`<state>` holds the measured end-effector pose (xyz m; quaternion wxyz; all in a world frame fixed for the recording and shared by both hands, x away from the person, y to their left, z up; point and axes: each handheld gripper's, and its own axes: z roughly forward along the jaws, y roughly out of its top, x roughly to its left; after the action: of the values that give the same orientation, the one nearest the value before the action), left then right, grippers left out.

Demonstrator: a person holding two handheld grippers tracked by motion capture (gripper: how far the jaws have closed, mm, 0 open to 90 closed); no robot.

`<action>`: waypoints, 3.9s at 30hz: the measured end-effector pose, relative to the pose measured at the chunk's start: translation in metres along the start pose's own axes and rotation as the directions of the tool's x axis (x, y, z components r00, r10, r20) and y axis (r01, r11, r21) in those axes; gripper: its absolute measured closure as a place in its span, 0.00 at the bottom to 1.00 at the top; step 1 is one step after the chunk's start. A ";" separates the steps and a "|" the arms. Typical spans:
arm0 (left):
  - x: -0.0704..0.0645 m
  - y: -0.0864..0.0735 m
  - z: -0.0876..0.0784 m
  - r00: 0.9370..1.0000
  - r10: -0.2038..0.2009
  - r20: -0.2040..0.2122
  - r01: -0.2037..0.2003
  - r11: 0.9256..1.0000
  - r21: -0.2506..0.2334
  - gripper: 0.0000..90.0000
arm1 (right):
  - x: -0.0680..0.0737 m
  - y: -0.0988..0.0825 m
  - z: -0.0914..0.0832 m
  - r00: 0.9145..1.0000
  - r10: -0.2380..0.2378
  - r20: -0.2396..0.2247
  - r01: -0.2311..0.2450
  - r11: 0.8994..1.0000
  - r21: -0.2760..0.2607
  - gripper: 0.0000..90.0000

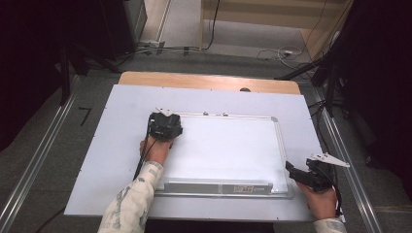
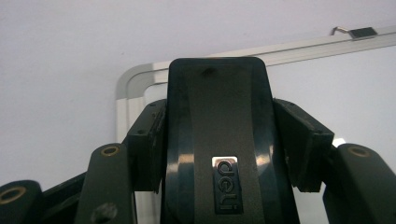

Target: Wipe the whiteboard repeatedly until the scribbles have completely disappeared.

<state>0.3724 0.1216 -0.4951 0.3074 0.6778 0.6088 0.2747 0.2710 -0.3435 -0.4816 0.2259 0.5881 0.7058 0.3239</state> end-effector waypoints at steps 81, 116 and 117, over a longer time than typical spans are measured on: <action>-0.010 -0.046 -0.084 0.985 0.056 0.163 -0.040 0.994 -0.100 0.45 | 0.002 0.001 0.003 1.000 -0.008 0.006 0.008 1.000 0.014 0.18; 0.021 -0.037 -0.097 0.988 -0.052 0.143 0.074 0.986 -0.152 0.45 | 0.002 0.001 0.003 1.000 -0.012 0.000 0.012 1.000 0.012 0.18; 0.021 -0.037 -0.097 0.988 -0.053 0.143 0.075 0.985 -0.153 0.45 | 0.002 0.001 0.004 1.000 -0.012 0.000 0.012 1.000 0.012 0.18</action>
<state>0.2779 0.1535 -0.4584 0.4103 0.6486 0.5840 0.2645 0.2737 -0.3404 -0.4831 0.2244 0.5854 0.7111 0.3184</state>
